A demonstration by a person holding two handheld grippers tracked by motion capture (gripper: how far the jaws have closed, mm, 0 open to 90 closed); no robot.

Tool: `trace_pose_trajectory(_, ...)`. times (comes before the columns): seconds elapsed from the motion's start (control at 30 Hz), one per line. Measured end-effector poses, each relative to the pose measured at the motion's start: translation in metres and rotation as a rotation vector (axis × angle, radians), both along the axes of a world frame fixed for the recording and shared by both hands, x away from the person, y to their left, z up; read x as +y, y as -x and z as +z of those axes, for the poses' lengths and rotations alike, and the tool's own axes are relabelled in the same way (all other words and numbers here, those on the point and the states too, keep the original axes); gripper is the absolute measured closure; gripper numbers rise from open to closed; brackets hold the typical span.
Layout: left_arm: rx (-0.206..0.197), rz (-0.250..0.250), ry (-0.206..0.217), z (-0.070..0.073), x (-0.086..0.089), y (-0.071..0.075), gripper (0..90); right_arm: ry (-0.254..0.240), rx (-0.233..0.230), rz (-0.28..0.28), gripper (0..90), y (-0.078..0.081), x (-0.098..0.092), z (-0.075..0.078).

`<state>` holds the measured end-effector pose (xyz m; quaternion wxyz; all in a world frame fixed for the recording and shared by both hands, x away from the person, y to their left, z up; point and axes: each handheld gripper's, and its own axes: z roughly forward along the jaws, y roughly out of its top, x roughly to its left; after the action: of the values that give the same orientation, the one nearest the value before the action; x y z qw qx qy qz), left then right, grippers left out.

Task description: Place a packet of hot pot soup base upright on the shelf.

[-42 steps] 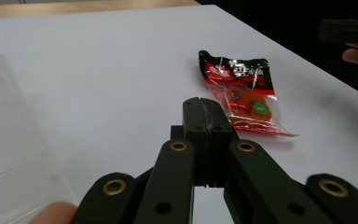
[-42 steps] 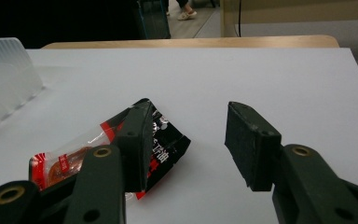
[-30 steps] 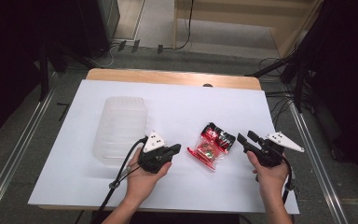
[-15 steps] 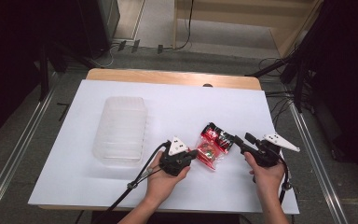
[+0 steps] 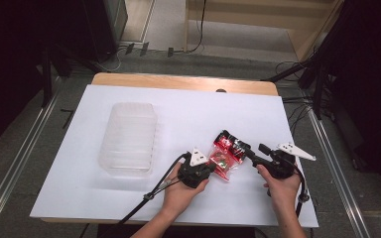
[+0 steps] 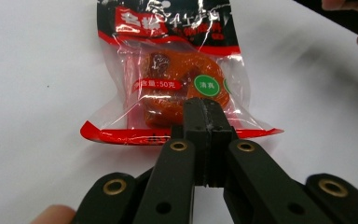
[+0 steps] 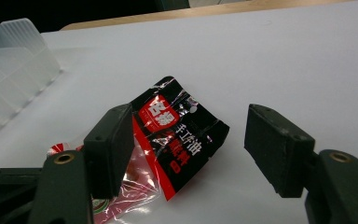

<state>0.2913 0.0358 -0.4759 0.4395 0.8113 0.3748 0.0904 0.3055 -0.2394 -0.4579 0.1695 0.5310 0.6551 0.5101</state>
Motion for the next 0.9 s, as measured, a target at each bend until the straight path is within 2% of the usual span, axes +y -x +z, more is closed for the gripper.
trace_pose_trajectory(0.07,0.012,-0.005,-0.019,-0.002,-0.001,0.001,90.0,-0.002,0.008,0.0,31.5,0.0,0.001,0.0)
trace_pose_trajectory(0.2,0.024,-0.012,-0.048,-0.003,-0.002,0.001,90.0,0.012,0.013,-0.012,34.6,0.001,0.003,-0.002)
trace_pose_trajectory(0.33,0.037,-0.012,-0.061,-0.004,-0.002,0.001,90.0,0.017,0.001,0.007,35.2,0.002,0.009,-0.002)
trace_pose_trajectory(0.47,0.042,-0.013,-0.067,-0.004,-0.003,0.001,90.0,-0.006,0.009,0.025,35.3,0.001,0.015,-0.002)
trace_pose_trajectory(0.6,0.046,-0.014,-0.071,-0.004,-0.003,0.0,90.0,-0.041,0.044,0.036,37.7,-0.005,0.019,-0.006)
trace_pose_trajectory(0.63,0.047,-0.014,-0.072,-0.004,-0.003,0.0,90.0,-0.08,0.073,0.043,42.6,-0.009,0.021,-0.01)
trace_pose_trajectory(0.67,0.047,-0.014,-0.072,-0.004,-0.003,0.0,90.0,-0.091,0.082,0.049,45.7,-0.011,0.022,-0.011)
trace_pose_trajectory(0.7,0.048,-0.013,-0.072,-0.004,-0.003,0.0,90.0,-0.091,0.082,0.049,45.7,-0.011,0.022,-0.011)
trace_pose_trajectory(0.8,0.046,-0.013,-0.074,-0.004,-0.003,0.0,90.0,-0.106,0.102,0.052,53.1,-0.016,0.025,-0.015)
trace_pose_trajectory(0.87,0.044,-0.01,-0.075,-0.004,-0.003,0.001,90.0,-0.118,0.113,0.05,67.7,-0.018,0.029,-0.016)
trace_pose_trajectory(0.9,0.04,-0.004,-0.071,-0.004,-0.003,0.001,90.0,-0.118,0.113,0.05,67.7,-0.018,0.029,-0.016)
